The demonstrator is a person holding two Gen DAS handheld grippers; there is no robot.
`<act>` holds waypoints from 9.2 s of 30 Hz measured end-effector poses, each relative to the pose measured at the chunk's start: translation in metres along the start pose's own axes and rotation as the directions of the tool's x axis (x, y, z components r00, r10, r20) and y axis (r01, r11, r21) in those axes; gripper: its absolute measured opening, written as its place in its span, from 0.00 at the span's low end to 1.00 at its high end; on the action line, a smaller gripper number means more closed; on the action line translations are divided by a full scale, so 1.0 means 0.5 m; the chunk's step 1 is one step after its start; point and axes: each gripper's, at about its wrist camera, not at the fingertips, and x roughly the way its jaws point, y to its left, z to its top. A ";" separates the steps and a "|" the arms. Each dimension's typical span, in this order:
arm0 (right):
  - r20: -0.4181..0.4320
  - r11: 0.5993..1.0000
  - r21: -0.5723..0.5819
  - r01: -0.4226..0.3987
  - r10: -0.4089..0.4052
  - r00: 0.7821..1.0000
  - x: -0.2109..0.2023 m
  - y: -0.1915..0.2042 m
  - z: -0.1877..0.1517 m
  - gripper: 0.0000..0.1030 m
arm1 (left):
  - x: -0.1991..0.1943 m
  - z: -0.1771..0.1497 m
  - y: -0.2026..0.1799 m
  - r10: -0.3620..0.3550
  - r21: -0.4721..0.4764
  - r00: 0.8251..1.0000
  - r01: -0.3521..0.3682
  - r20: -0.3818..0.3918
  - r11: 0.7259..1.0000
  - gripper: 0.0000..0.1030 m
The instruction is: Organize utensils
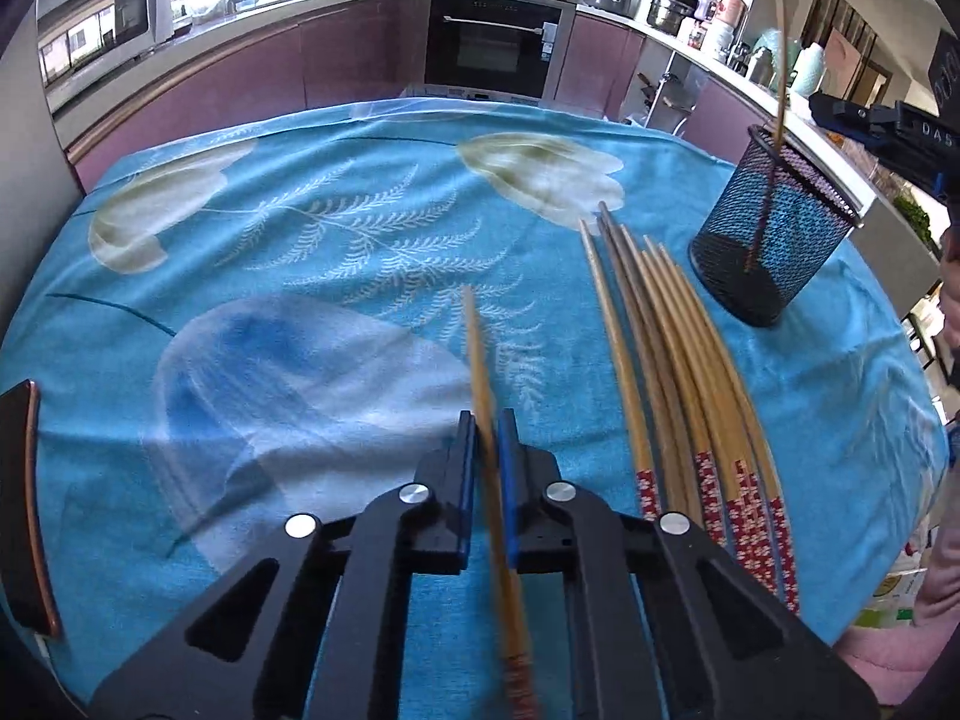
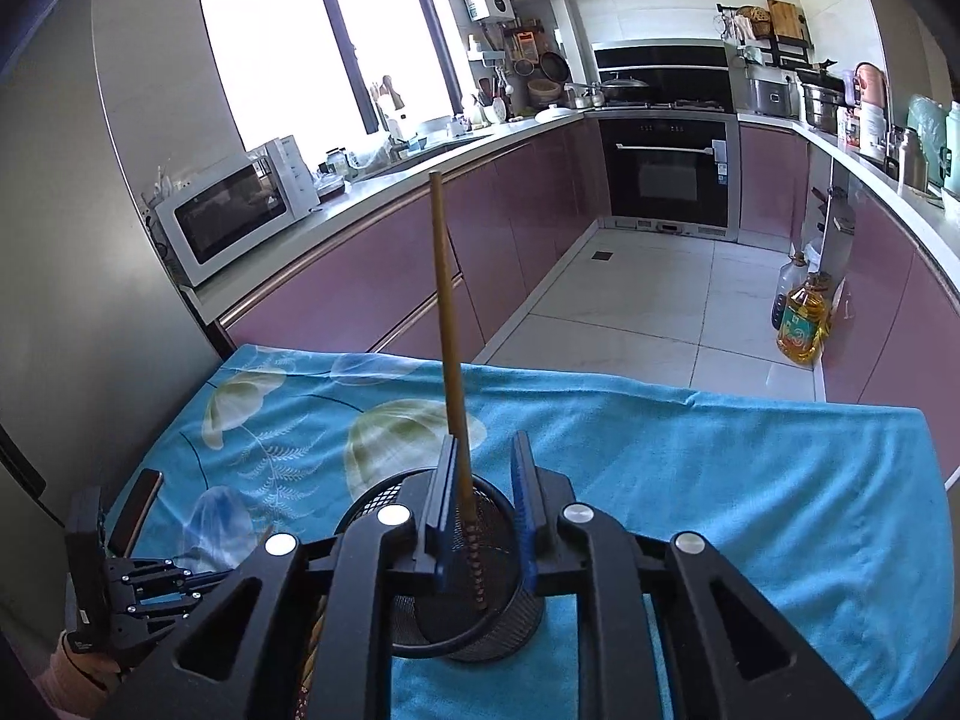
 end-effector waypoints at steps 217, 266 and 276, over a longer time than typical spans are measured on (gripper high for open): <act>0.143 0.998 -0.056 -0.035 0.042 0.989 -0.107 0.015 0.008 0.06 | -0.126 0.302 -0.252 -0.379 0.268 0.898 0.317 0.225 0.910 0.07; -0.113 0.982 -0.137 -0.133 0.118 0.987 -0.027 0.121 -0.193 0.49 | 0.018 0.057 -0.072 -0.139 0.139 0.989 0.130 0.052 0.982 0.42; -0.210 0.991 -0.102 -0.083 0.060 0.976 0.046 0.156 -0.274 0.49 | 0.034 -0.001 -0.071 -0.141 0.151 0.990 0.138 0.006 0.979 0.43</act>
